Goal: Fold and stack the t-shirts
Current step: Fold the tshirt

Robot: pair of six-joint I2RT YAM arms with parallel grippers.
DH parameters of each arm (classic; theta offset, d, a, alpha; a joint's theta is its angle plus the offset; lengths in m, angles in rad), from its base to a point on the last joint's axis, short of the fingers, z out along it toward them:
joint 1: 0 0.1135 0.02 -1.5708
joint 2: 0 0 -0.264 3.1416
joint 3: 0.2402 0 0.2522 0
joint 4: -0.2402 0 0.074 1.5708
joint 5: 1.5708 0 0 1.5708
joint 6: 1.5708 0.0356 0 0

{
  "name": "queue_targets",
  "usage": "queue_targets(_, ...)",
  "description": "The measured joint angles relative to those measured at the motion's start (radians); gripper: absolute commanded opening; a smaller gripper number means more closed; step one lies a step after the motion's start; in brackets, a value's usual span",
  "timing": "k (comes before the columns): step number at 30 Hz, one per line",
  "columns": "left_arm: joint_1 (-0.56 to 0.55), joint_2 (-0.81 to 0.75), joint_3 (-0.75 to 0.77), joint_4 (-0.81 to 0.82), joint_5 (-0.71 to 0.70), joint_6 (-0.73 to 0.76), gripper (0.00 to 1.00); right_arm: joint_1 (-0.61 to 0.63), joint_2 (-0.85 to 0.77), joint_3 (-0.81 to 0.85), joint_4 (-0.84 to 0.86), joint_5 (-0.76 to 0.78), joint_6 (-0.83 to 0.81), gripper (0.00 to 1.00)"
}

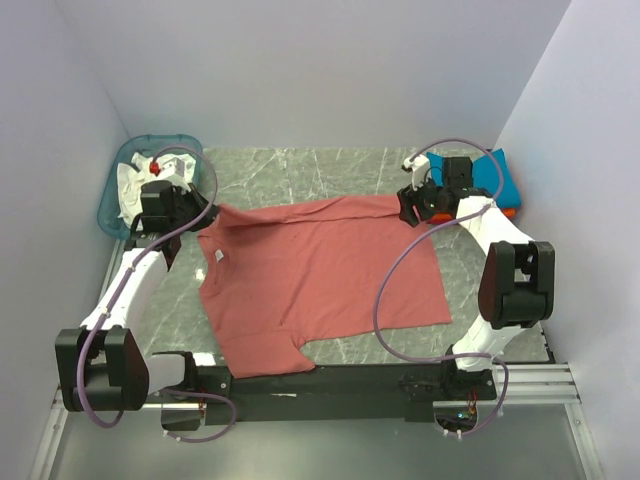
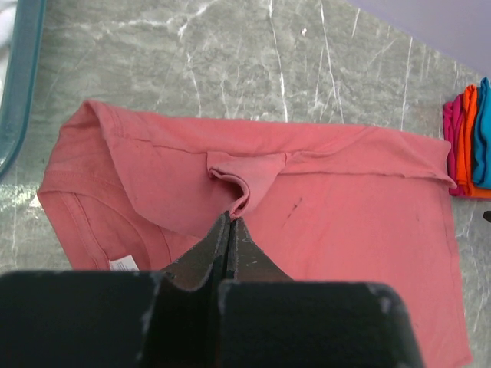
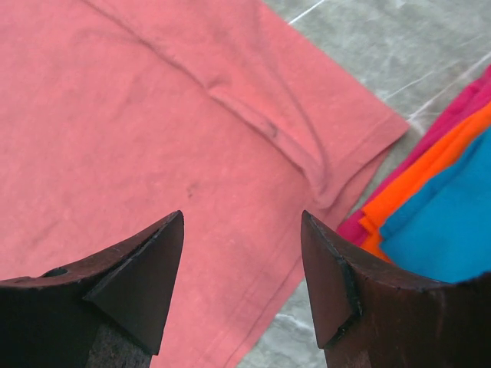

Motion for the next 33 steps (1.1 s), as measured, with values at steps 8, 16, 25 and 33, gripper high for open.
queue_targets(8, -0.025, -0.006, -0.007, -0.053, 0.018, -0.005, 0.0, 0.0, -0.012, -0.04, -0.011, -0.024, 0.004, 0.69)
queue_targets(16, -0.06, -0.057, -0.055, -0.111, 0.025, -0.02, 0.0, 0.0, -0.024, -0.043, -0.012, -0.041, 0.017, 0.69)
queue_targets(25, -0.084, -0.062, -0.099, -0.172, 0.042, -0.058, 0.0, 0.0, -0.047, -0.057, -0.013, -0.051, 0.02, 0.69)
queue_targets(33, -0.127, -0.061, -0.121, -0.199, 0.048, -0.09, 0.0, 0.0, -0.052, -0.061, -0.014, -0.054, 0.023, 0.69)
